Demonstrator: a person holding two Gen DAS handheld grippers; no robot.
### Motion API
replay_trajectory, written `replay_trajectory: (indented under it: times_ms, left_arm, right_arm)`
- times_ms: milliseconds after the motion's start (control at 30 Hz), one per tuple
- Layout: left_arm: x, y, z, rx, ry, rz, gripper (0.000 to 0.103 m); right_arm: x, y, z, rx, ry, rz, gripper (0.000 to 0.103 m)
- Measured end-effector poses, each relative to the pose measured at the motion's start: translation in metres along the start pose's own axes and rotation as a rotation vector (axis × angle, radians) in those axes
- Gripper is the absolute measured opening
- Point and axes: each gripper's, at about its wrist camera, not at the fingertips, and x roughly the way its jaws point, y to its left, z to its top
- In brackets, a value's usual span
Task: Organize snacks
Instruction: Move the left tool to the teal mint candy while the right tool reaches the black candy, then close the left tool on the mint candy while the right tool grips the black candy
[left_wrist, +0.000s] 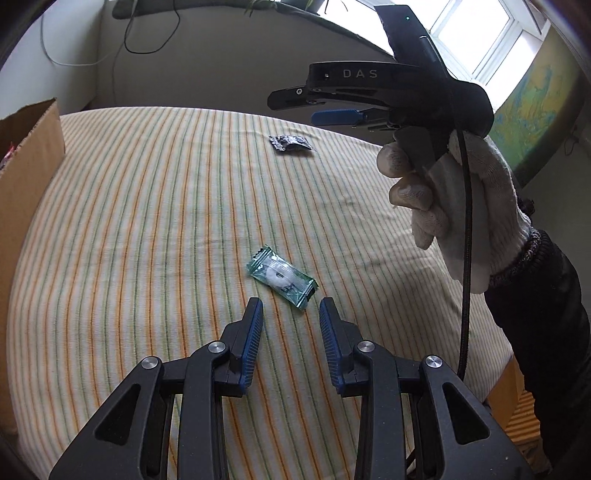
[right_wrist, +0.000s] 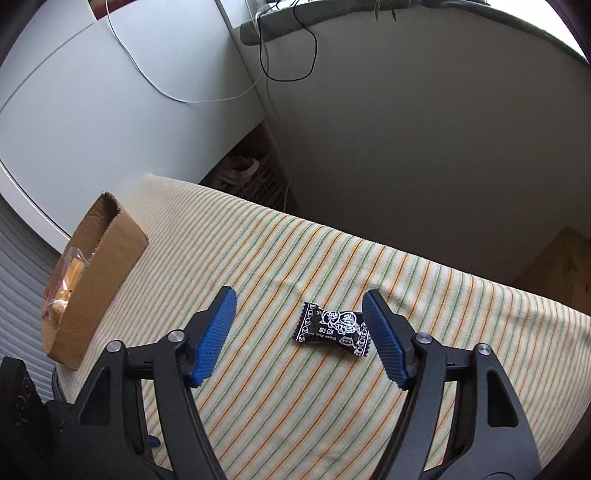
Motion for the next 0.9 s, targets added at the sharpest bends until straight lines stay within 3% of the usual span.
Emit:
replay_trajectory:
  times_ms: [200,633,833,900]
  left_arm:
    - [0.005,-0.004,0.001,0.004,0.006,0.008,0.03]
    - [0.025,-0.029,0.014,0.077,0.002,0.07,0.03]
    - [0.034,-0.04,0.02,0.108,-0.012,0.132,0.03]
    - [0.033,-0.042,0.021,0.132,-0.019,0.148,0.03]
  right_arm:
    - [0.03,-0.008,0.005,-0.001,0.057,-0.019,0.067]
    - [0.015,-0.013,-0.015,-0.009,0.092,0.019,0.067]
    - [0.016,0.007,-0.026,-0.14,0.097,-0.105,0.061]
    - [0.018,0.01,-0.026,-0.171,0.097,-0.152,0.054]
